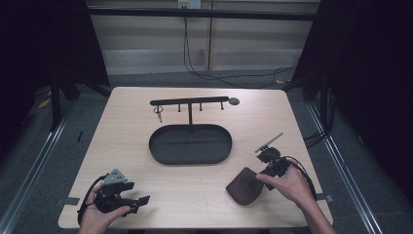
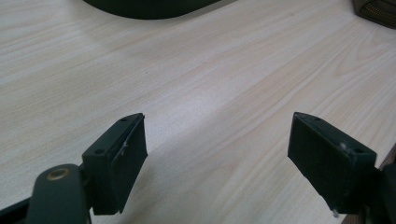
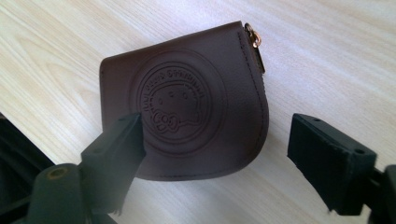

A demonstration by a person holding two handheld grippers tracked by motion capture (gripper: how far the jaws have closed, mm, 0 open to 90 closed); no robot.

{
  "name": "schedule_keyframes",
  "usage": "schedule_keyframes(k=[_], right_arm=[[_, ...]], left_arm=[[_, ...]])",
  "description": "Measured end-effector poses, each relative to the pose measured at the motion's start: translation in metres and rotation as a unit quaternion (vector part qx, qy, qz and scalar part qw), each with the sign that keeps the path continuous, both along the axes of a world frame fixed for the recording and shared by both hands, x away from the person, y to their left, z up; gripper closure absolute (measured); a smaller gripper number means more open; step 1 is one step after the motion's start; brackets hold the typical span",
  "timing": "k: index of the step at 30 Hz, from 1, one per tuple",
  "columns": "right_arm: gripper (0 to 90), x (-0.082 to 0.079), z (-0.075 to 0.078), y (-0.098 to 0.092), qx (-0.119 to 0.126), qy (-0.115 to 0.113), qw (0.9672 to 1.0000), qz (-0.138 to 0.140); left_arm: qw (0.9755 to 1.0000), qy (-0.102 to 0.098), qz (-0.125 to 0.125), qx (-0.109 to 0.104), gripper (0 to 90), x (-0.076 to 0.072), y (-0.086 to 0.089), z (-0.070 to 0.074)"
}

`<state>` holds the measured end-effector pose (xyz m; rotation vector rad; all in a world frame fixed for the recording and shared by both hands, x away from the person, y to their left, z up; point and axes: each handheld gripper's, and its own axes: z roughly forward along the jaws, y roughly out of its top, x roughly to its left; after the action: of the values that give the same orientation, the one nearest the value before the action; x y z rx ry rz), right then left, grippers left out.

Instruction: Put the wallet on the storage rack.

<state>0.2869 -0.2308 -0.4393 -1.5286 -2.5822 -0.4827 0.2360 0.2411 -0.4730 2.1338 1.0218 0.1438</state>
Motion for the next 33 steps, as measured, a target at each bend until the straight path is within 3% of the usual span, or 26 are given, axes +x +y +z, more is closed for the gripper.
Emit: schedule_keyframes(k=[3,6,11,18,22,26,33], right_arm=[[17.4,0.005,-0.004,0.003,-0.006,0.010,0.9999,0.004],[17.2,0.009,-0.008,0.006,-0.016,0.034,0.9993,0.007],[17.3,0.014,-0.013,0.012,-0.027,0.047,0.9984,0.011],[15.0,0.018,-0.021,0.021,-0.041,0.059,0.9973,0.016],[21.1,0.019,-0.023,0.023,-0.031,0.066,0.9972,0.018],[21.8,0.020,-0.024,0.022,-0.025,0.074,0.9968,0.017],[26.0,0.020,-0.018,0.028,-0.049,0.071,0.9962,0.011]], left_arm=[[1.0000,0.001,-0.001,0.002,19.5,0.000,0.001,0.000],[1.0000,0.001,0.000,0.001,19.6,0.000,0.002,0.000],[1.0000,0.001,0.001,0.002,19.5,0.000,0.002,0.000],[1.0000,0.000,0.006,-0.003,19.6,-0.001,0.004,0.001],[1.0000,0.000,0.006,-0.006,19.6,-0.001,0.005,0.001],[1.0000,0.000,0.004,-0.006,19.6,-0.001,0.005,0.002],[1.0000,-0.001,0.006,-0.007,19.6,0.000,0.006,0.002]])
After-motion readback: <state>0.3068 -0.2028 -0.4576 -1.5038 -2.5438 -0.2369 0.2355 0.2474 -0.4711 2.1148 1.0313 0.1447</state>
